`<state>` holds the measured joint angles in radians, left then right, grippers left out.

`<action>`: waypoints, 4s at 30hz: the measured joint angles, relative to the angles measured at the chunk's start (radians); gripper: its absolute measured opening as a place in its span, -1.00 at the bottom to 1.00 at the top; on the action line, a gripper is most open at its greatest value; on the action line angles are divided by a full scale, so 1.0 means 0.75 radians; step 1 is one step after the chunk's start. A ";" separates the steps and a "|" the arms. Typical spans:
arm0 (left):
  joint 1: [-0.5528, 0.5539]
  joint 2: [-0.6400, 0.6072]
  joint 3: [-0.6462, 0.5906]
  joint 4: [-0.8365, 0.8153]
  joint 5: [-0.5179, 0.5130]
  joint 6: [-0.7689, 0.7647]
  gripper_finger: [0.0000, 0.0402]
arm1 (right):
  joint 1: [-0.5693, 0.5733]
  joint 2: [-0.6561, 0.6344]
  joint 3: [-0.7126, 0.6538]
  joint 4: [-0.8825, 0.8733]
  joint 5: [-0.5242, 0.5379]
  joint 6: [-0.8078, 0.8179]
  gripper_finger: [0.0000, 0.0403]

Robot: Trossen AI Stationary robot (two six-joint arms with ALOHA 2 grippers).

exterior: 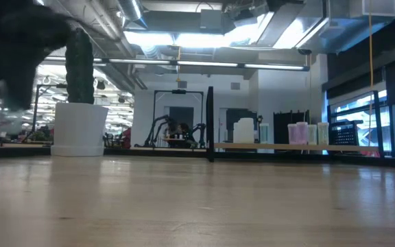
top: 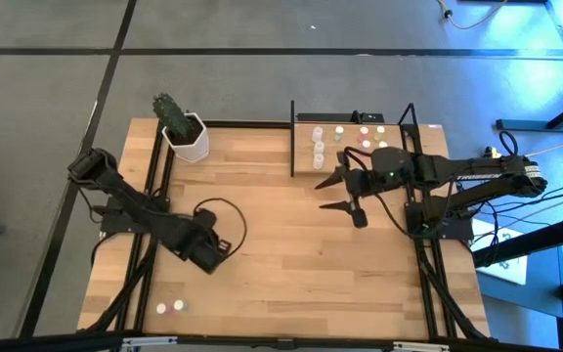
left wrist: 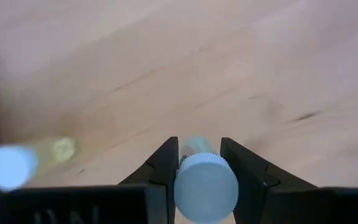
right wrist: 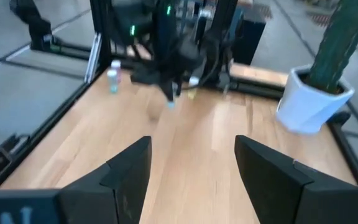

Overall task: Pick and place medicine bottles onto shelf by color
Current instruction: Put the top green pill bottle on the shelf aligned with the other green pill bottle

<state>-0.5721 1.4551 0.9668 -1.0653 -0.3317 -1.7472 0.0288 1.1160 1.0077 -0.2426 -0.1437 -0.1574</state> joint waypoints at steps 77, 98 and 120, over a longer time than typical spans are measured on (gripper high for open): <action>0.712 0.522 0.508 0.645 0.350 2.099 -0.55 | 0.000 -0.122 -0.001 -0.472 0.096 0.170 0.15; 0.713 0.523 0.416 0.662 0.319 2.087 -0.55 | 0.000 -0.122 -0.001 -0.472 0.096 0.169 0.15; 0.713 0.567 0.414 0.707 0.336 2.054 -0.45 | 0.000 -0.121 0.001 -0.472 0.096 0.168 0.15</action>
<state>-0.0376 1.8805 1.2774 -0.5350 -0.0799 -0.2070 0.0288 1.0256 1.0080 -0.5963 -0.0715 -0.0317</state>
